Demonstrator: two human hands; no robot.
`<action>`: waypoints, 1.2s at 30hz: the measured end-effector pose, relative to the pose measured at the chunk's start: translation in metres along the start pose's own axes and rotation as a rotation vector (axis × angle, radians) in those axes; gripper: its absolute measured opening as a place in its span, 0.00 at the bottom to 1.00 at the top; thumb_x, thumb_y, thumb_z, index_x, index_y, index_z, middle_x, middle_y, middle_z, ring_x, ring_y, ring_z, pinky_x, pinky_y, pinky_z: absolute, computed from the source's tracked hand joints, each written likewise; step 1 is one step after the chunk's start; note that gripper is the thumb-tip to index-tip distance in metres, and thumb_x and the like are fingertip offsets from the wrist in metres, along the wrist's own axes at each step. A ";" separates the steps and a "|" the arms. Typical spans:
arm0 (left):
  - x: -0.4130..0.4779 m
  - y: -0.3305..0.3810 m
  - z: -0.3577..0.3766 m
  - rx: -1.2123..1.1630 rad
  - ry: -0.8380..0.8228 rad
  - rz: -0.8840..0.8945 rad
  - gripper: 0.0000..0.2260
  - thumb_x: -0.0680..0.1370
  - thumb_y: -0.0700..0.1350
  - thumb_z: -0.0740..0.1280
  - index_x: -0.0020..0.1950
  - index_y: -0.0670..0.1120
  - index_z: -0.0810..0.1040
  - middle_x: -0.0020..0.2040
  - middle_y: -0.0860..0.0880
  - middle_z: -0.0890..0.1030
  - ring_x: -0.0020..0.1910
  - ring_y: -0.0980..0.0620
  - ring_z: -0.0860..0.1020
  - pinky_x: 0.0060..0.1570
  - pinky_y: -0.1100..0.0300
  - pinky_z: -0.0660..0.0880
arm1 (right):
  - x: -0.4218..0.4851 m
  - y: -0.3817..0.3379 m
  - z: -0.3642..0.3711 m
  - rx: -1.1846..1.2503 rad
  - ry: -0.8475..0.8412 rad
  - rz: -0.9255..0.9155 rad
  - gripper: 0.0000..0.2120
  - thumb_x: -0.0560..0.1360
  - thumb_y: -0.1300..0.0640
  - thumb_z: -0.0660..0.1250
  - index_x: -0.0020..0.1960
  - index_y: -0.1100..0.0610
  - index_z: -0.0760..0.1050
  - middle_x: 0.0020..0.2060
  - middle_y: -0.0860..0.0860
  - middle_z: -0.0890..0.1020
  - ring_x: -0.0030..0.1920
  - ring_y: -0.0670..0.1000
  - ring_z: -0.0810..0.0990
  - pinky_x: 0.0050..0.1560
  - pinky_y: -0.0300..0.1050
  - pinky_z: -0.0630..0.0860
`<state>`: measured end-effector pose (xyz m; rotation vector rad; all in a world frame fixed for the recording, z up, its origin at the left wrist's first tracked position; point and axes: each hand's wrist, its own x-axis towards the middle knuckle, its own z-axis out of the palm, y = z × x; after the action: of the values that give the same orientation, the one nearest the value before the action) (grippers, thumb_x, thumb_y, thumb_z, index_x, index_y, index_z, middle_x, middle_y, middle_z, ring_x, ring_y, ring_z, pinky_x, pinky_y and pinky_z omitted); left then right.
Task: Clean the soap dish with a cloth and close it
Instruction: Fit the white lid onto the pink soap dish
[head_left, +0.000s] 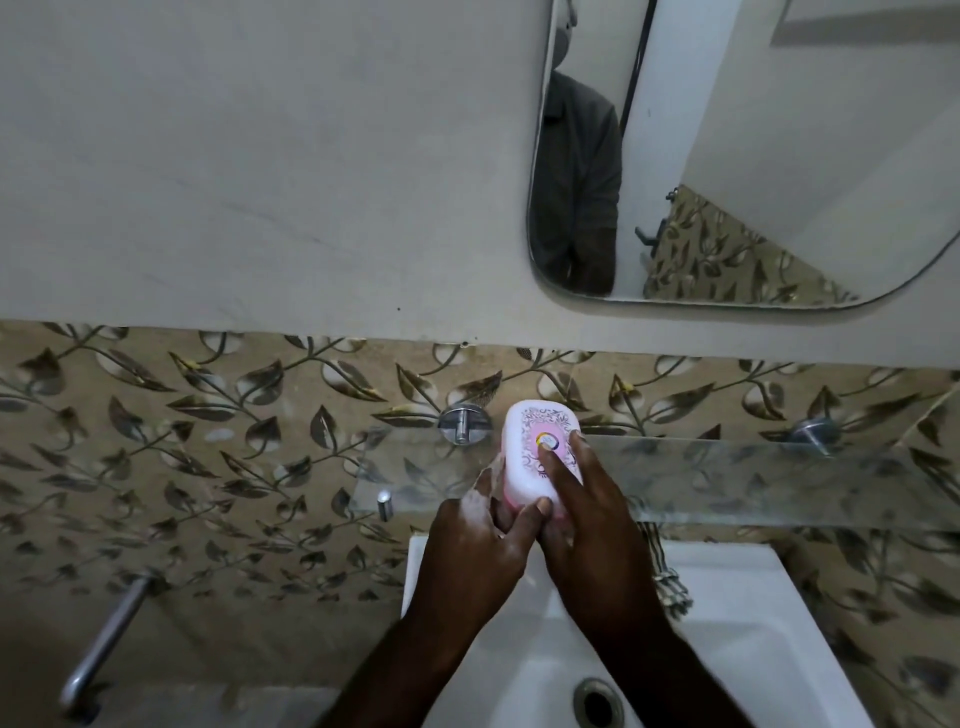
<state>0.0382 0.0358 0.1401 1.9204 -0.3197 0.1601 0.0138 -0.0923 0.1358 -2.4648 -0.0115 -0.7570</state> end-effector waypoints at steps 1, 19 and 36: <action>-0.001 -0.001 0.001 0.005 0.010 0.009 0.23 0.72 0.59 0.67 0.66 0.55 0.73 0.35 0.51 0.83 0.29 0.55 0.81 0.35 0.53 0.80 | -0.001 0.001 0.001 0.003 0.005 -0.005 0.26 0.72 0.51 0.57 0.69 0.53 0.72 0.71 0.56 0.71 0.66 0.59 0.74 0.58 0.55 0.76; -0.023 -0.007 0.017 -0.210 0.224 -0.015 0.22 0.74 0.56 0.69 0.64 0.52 0.69 0.32 0.48 0.81 0.27 0.52 0.81 0.30 0.57 0.77 | -0.009 0.004 -0.008 -0.063 -0.076 -0.034 0.39 0.73 0.40 0.63 0.77 0.41 0.46 0.78 0.56 0.54 0.77 0.55 0.55 0.74 0.60 0.56; -0.028 -0.041 0.127 -0.079 -0.252 -0.472 0.13 0.75 0.52 0.70 0.55 0.48 0.75 0.41 0.51 0.81 0.40 0.49 0.81 0.46 0.49 0.79 | -0.044 0.135 -0.025 0.651 -0.122 1.123 0.31 0.70 0.40 0.72 0.61 0.62 0.74 0.50 0.59 0.79 0.48 0.50 0.75 0.44 0.44 0.73</action>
<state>0.0188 -0.0650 0.0499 1.8858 -0.0305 -0.4033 -0.0136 -0.2124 0.0616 -1.5109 0.8543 -0.0579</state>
